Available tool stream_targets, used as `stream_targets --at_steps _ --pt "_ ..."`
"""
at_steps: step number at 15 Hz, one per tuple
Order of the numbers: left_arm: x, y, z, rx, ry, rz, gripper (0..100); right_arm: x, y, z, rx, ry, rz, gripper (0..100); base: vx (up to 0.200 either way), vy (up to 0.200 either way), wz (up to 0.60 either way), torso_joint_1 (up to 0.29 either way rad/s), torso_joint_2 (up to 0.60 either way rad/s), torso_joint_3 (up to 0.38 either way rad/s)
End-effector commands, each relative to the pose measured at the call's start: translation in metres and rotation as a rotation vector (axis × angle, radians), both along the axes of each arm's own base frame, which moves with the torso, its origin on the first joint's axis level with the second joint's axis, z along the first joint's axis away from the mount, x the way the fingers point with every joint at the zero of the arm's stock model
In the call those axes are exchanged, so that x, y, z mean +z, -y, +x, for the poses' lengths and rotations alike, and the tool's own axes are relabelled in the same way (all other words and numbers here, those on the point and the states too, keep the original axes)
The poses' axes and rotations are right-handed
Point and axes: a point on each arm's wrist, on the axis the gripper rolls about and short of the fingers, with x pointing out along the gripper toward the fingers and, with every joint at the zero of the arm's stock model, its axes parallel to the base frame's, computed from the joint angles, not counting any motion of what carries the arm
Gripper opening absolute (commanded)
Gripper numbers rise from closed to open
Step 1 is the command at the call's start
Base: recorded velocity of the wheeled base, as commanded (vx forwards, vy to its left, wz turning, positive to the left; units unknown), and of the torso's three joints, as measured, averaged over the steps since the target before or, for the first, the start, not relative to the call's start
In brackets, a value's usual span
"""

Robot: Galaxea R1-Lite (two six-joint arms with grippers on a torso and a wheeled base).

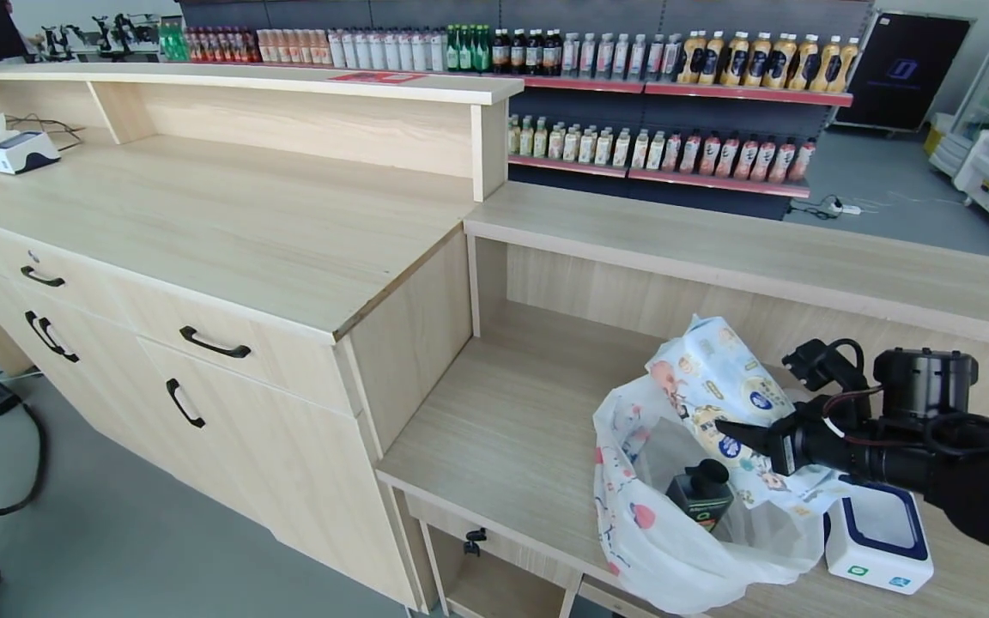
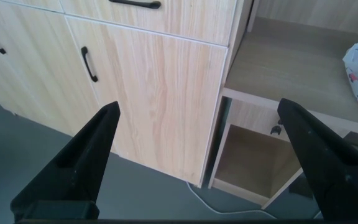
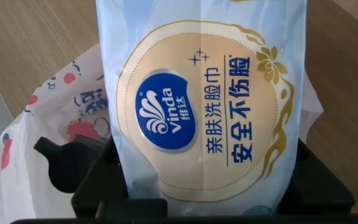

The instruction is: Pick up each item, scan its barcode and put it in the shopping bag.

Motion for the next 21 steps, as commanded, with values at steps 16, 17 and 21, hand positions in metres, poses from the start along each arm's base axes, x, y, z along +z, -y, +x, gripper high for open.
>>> stream_targets --at_steps 16,17,21 --pt "0.000 0.000 0.000 0.000 -0.001 0.000 100 -0.031 0.005 0.005 0.040 -0.053 -0.098 0 0.000 0.000 0.00 0.000 0.00 0.000" --pt "0.000 0.000 0.000 -0.001 -0.001 0.000 100 -0.034 0.007 0.003 0.055 -0.059 -0.126 0 0.000 0.000 0.00 0.000 0.00 0.000" --pt "0.000 0.000 0.000 0.000 0.000 0.000 100 -0.039 0.006 0.004 0.075 -0.073 -0.127 0 0.000 0.000 0.00 0.000 0.00 0.000"
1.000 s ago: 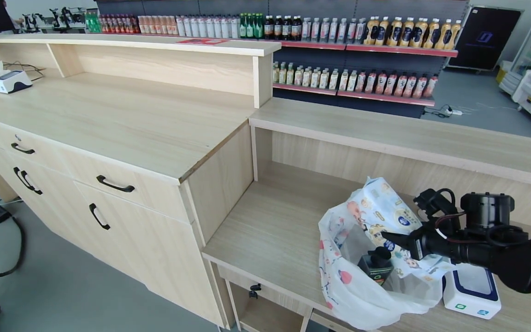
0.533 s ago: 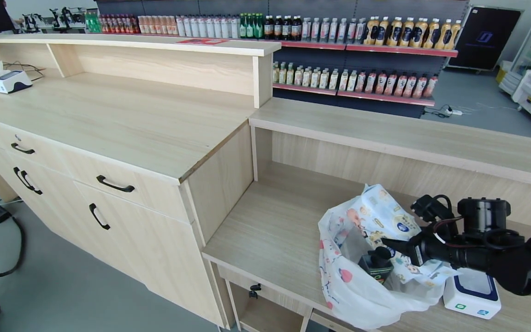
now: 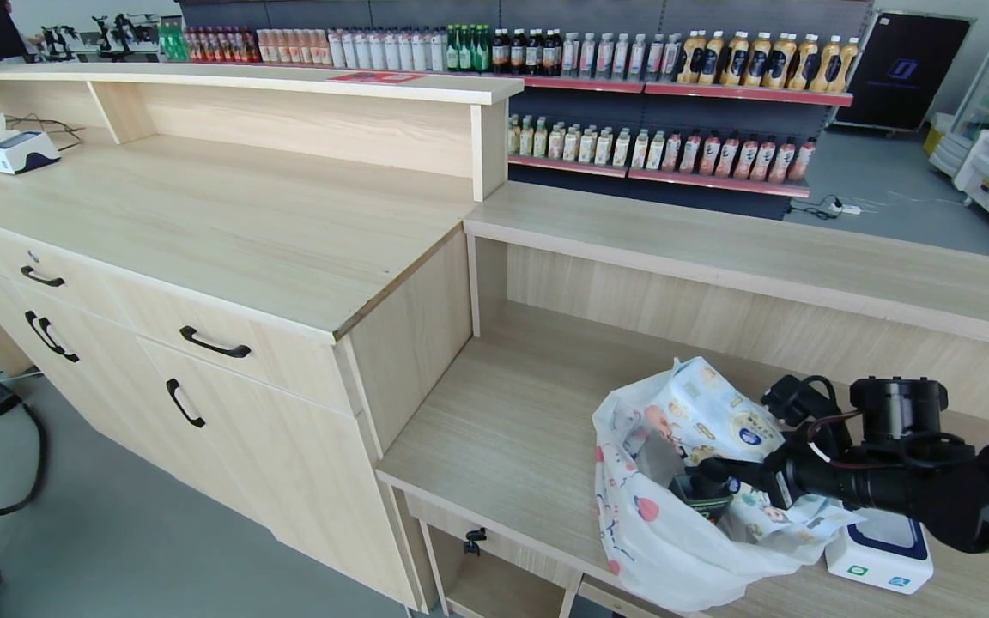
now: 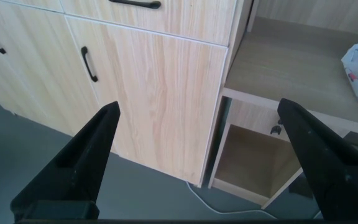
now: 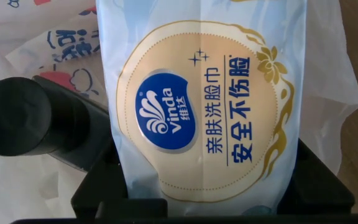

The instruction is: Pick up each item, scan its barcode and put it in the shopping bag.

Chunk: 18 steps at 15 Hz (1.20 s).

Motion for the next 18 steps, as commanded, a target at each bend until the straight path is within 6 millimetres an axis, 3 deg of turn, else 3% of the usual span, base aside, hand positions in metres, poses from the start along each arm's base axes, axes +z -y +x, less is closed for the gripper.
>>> stream_targets --at_steps 1,8,18 --pt "0.000 0.000 0.000 0.000 0.000 0.000 100 -0.002 0.000 0.002 0.004 -0.005 0.005 0 0.000 0.000 0.00 0.000 0.00 0.000" --pt "0.000 0.000 0.000 0.000 -0.001 0.000 100 -0.010 -0.001 0.018 0.013 -0.008 0.035 0 0.000 0.000 0.00 0.000 0.00 0.000" --pt "0.000 0.000 0.000 0.000 -0.001 0.000 100 -0.017 -0.002 0.022 0.045 -0.024 0.054 0 0.000 0.000 0.00 0.000 0.00 0.000"
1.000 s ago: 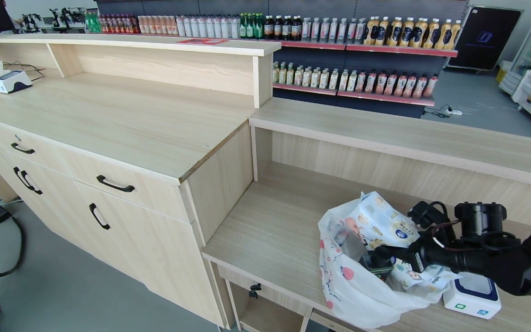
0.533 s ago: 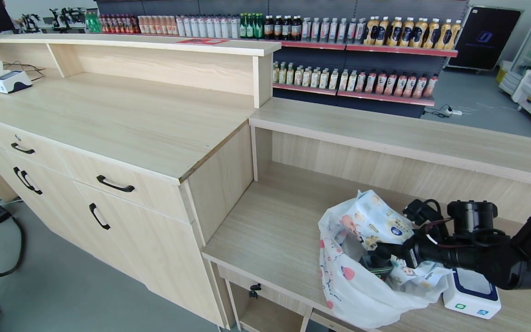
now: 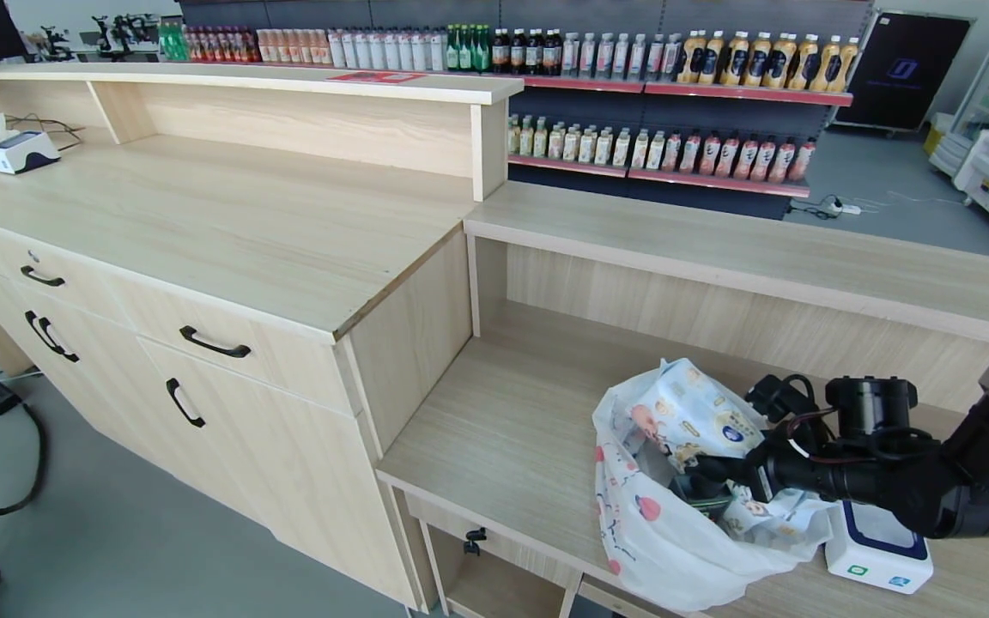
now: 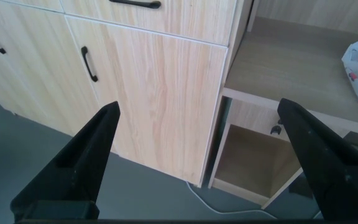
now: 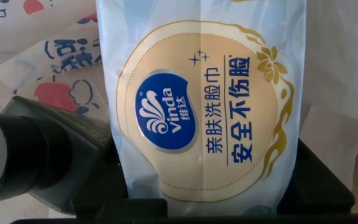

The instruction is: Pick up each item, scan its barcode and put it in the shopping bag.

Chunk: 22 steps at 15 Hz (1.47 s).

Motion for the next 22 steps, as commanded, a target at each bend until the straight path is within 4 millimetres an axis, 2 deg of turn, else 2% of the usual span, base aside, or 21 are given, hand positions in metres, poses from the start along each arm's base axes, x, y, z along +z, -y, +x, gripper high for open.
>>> stream_targets --at_steps 1,16,17,22 --pt "0.0000 0.0000 0.0001 0.000 -0.001 -0.002 100 -0.0008 0.0003 -0.0001 0.001 -0.002 0.002 0 0.000 0.000 0.00 0.000 0.00 0.000" --pt "0.0000 0.0000 0.0001 0.000 -0.001 0.000 100 -0.0017 -0.0001 0.0015 0.003 -0.001 0.001 0 0.000 0.000 0.00 0.000 0.00 0.000" --pt "0.0000 0.0000 0.0000 0.000 0.000 0.000 100 -0.0017 0.0004 0.0015 0.001 -0.001 0.001 100 0.000 0.000 0.00 0.000 0.00 0.000" --pt "0.0000 0.0000 0.0001 0.000 -0.001 0.000 100 0.0006 0.0002 0.0032 0.004 0.006 0.021 100 0.000 0.000 0.00 0.000 0.00 0.000"
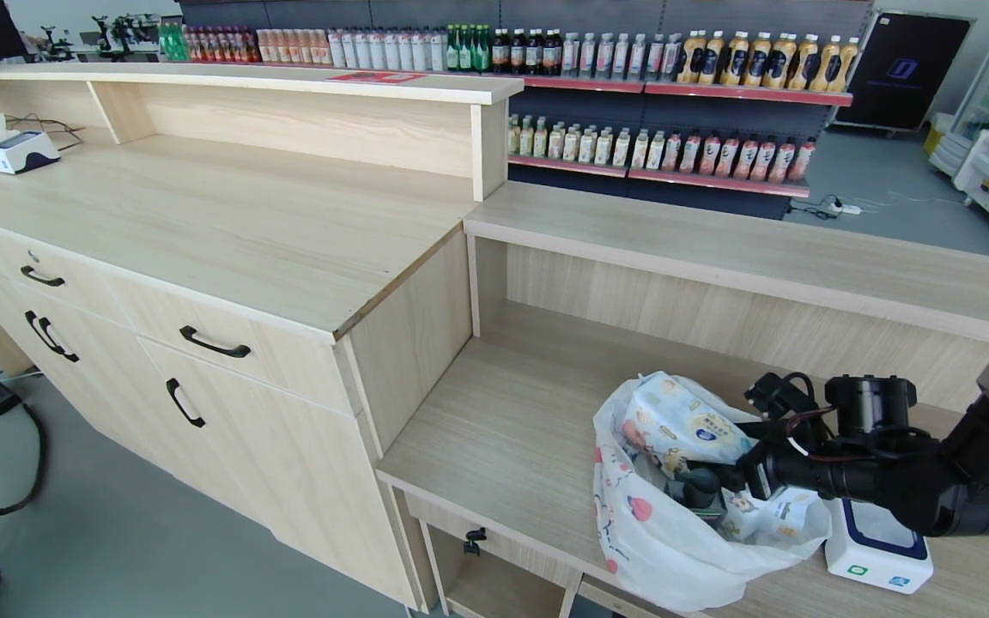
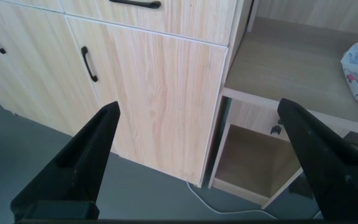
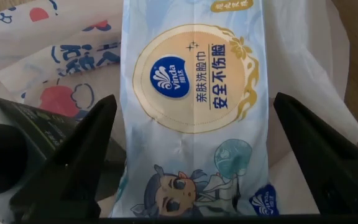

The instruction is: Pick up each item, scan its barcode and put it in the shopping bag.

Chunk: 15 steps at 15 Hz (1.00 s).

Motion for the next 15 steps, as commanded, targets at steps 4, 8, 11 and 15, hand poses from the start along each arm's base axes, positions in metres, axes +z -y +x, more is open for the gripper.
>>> stream_targets --at_steps 4,8,11,15 --pt "0.000 0.000 0.000 0.000 -0.001 0.000 100 0.011 0.002 0.001 0.010 0.040 0.011 100 0.000 0.000 0.00 0.000 0.00 0.000" --pt "0.000 0.000 0.000 0.000 -0.001 0.000 100 0.067 0.001 0.001 0.025 0.225 0.009 100 0.000 0.000 0.00 0.000 0.00 0.000" --pt "0.000 0.000 0.000 0.000 -0.001 0.000 100 0.126 0.001 -0.021 0.026 0.403 0.001 100 0.000 0.000 0.00 0.000 0.00 0.000" --pt "0.000 0.000 0.000 0.000 -0.001 0.000 100 0.174 0.005 -0.057 -0.046 0.574 -0.061 100 0.000 0.000 0.00 0.000 0.00 0.000"
